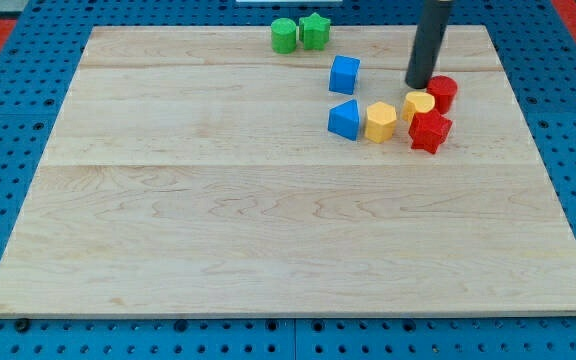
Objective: Point your arm at the yellow hexagon
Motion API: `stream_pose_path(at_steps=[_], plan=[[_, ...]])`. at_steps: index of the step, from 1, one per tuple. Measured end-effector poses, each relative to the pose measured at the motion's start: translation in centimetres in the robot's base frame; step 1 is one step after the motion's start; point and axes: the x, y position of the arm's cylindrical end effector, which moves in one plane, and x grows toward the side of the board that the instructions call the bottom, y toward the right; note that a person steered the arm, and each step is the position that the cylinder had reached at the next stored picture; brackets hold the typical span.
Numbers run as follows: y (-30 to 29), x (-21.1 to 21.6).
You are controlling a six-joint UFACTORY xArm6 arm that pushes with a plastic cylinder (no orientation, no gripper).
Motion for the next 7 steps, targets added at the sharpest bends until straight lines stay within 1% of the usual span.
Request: stream_pose_path(at_steps=[1,2,3,4,5,6,7], plan=[[0.4,0.0],[-3.4,-0.2],[-7.9,0.6],[-11.5,2.8],[-16.8,4.9],[-20.2,8.4],[-20.2,12.6]])
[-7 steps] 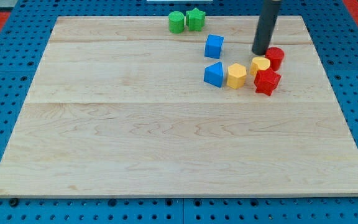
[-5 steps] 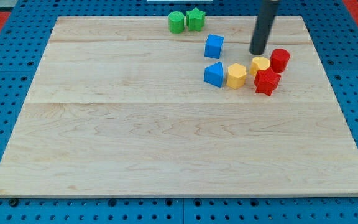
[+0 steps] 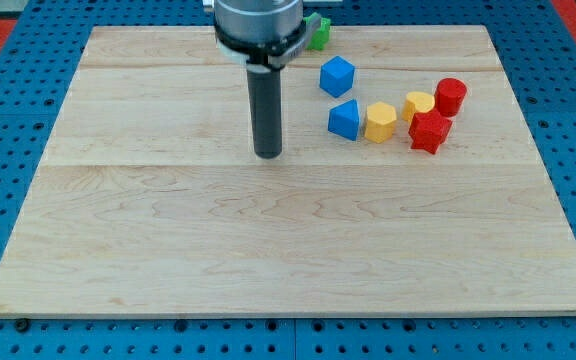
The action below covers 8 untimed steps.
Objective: Point your arm at the yellow hexagon
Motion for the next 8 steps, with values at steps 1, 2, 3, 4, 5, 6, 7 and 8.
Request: stream_pose_path(at_steps=[1,2,3,4,5,6,7,8], plan=[[0.9,0.0],[4.4,-0.5],[8.7,-0.5],[10.4,-0.5],[12.0,-0.6],[13.7,-0.6],[14.5,-1.8],[14.7,-3.2]])
